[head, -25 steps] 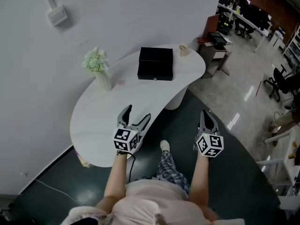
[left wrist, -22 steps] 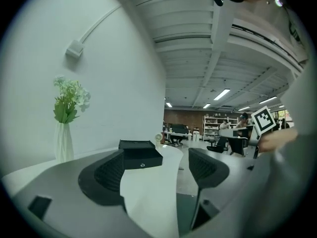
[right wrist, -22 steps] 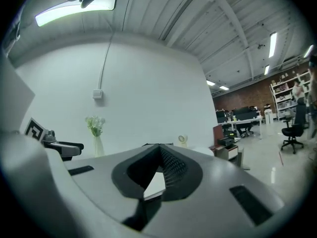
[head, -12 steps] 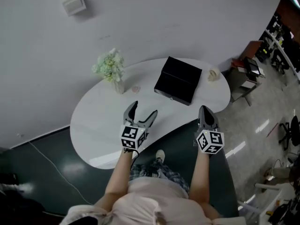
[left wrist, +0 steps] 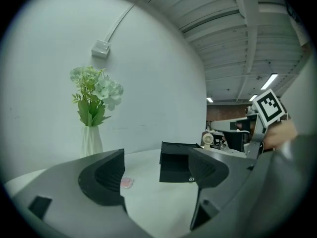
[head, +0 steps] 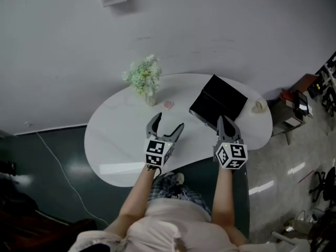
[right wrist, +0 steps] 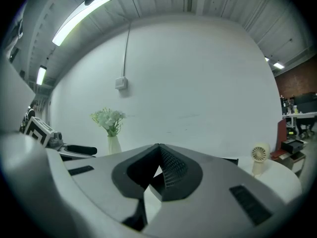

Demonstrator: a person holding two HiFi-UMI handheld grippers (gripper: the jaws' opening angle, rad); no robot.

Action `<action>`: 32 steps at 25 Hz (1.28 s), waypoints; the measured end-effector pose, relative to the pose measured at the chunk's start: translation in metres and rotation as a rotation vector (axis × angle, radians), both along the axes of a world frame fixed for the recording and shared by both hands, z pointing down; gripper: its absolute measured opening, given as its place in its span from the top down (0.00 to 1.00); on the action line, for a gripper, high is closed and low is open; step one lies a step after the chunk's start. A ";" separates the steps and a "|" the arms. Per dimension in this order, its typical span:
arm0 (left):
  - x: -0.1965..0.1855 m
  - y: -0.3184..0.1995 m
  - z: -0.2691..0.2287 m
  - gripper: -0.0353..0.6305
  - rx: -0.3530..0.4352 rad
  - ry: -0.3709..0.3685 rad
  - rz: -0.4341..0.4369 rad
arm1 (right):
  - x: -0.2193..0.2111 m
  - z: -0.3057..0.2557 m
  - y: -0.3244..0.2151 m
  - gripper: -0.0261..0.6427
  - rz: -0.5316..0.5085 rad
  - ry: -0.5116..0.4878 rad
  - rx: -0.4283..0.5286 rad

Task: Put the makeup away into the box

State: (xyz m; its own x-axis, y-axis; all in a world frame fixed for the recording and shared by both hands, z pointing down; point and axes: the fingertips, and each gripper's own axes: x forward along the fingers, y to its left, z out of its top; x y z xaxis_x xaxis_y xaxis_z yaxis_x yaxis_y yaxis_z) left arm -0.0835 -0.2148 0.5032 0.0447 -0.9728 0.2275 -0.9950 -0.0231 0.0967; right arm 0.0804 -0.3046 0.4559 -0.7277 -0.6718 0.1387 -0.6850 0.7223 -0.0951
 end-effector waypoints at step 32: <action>-0.090 -0.117 0.168 0.36 -0.384 0.149 -0.276 | -0.148 0.103 -0.050 0.94 -0.211 0.333 -0.222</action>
State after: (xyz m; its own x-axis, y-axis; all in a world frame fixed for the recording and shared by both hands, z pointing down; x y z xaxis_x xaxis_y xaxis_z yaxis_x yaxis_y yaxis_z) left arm -0.1733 -0.3320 0.6712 -0.1433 -0.8000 0.5827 -0.9336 0.3046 0.1885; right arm -0.0675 -0.3544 0.5588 -0.7365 -0.4411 0.5128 -0.5447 0.8362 -0.0631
